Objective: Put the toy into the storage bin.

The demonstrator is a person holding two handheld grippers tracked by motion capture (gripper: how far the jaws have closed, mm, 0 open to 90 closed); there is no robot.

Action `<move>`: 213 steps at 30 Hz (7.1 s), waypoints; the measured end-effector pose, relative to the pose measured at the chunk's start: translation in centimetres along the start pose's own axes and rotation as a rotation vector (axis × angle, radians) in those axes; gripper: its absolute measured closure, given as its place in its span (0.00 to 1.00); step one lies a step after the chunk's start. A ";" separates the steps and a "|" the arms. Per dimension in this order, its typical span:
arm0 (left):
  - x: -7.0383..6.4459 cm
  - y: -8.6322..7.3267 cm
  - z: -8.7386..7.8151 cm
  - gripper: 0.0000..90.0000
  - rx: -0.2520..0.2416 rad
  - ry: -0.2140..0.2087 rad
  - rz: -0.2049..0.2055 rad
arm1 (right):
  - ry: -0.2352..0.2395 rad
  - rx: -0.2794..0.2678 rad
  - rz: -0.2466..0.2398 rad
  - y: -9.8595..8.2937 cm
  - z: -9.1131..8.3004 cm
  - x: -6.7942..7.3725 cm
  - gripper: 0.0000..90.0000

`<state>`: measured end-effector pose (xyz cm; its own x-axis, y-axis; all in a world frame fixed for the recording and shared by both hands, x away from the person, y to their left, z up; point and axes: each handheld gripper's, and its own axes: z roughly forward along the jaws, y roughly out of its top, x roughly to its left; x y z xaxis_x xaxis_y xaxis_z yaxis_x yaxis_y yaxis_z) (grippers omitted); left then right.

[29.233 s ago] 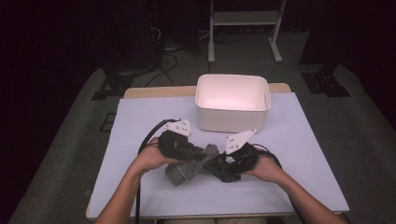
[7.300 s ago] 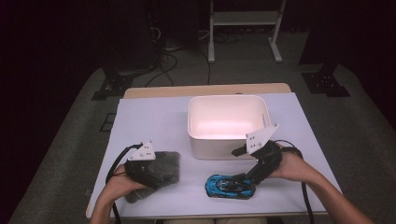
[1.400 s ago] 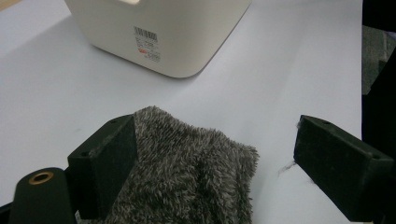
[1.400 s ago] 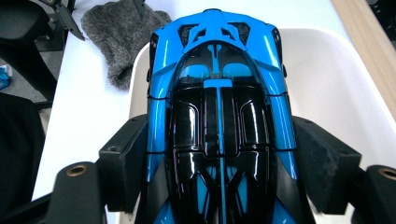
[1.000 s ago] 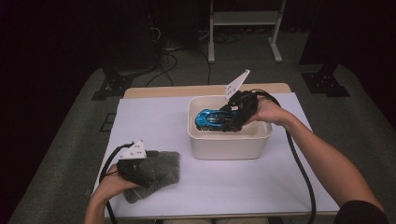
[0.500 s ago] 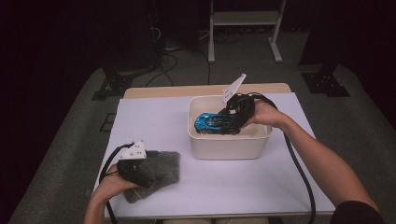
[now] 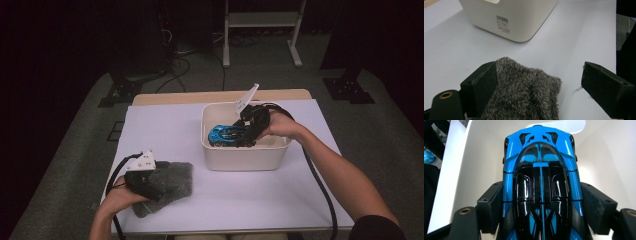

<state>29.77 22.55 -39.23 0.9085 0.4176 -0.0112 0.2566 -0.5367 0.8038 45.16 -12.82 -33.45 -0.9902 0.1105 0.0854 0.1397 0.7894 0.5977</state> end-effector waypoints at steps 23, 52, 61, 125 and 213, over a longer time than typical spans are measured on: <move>0.1 -0.1 0.0 0.15 0.000 -0.007 -0.002 | 0.023 0.054 -0.001 0.0 2.2 -0.4 0.28; 0.2 -0.2 -0.1 0.15 0.001 -0.010 -0.003 | 0.039 0.097 0.011 -0.2 2.9 -0.5 0.28; 0.1 -0.2 -0.1 0.15 -0.002 -0.013 -0.003 | 0.046 0.113 0.021 -0.2 3.0 -0.6 0.30; -0.6 -0.5 -1.2 0.14 -0.030 0.029 -0.005 | -0.125 -0.169 0.143 -6.0 -10.8 5.3 0.31; -0.4 -1.4 -2.3 0.13 -0.059 0.088 -0.033 | -0.198 -0.327 0.459 -25.5 -8.0 10.5 0.22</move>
<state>28.32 24.84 -39.02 0.8665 0.4990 0.0119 0.2640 -0.4785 0.8374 31.21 -36.59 -41.44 -0.8055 0.5319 0.2613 0.5152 0.4106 0.7523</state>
